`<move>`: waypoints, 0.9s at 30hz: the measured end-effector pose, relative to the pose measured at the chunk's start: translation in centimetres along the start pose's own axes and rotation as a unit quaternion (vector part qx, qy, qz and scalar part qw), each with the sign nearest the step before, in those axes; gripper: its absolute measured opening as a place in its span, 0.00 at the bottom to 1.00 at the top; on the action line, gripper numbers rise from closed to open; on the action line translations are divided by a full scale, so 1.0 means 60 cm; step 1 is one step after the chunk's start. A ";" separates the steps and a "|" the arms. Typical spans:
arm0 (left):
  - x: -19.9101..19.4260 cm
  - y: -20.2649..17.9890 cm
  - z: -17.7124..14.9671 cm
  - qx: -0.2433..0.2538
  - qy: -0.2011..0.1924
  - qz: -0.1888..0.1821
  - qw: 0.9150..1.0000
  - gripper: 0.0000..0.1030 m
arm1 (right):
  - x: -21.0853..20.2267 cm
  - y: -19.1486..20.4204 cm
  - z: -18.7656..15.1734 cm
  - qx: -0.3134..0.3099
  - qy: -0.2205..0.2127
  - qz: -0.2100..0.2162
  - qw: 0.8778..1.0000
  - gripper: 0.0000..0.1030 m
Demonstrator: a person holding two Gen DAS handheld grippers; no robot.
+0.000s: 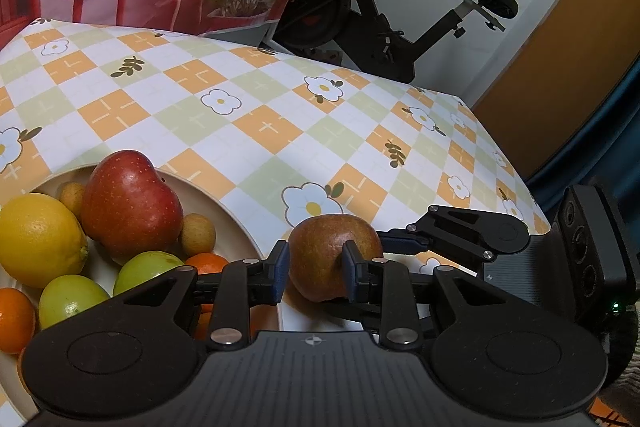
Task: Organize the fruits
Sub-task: 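Lift the red-brown apple with the left gripper and carry it over the plate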
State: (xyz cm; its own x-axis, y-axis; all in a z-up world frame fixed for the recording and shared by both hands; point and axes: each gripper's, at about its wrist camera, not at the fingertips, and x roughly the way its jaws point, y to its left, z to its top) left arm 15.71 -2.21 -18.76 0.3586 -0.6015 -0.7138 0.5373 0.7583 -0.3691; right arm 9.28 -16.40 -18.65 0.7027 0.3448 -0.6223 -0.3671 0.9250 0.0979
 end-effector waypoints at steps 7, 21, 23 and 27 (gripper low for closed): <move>0.002 0.001 0.001 -0.003 0.001 0.001 1.000 0.32 | 0.005 -0.001 0.001 -0.002 0.000 0.000 1.000 0.57; 0.003 -0.002 0.003 0.000 0.003 0.003 1.000 0.33 | 0.009 -0.002 0.002 0.002 -0.003 0.006 1.000 0.57; 0.003 -0.002 0.003 0.000 0.003 0.004 1.000 0.33 | 0.009 -0.002 0.002 0.001 -0.003 0.006 1.000 0.58; 0.003 -0.002 0.003 0.002 0.002 0.007 1.000 0.33 | 0.010 -0.001 0.002 -0.002 -0.003 0.005 1.000 0.58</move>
State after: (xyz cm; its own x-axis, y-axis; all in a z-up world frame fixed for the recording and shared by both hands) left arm 15.85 -2.48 -18.72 0.3621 -0.5903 -0.7214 0.5363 0.7649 -0.3567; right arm 9.77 -16.22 -18.92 0.7025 0.3551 -0.6168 -0.3762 0.9209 0.1019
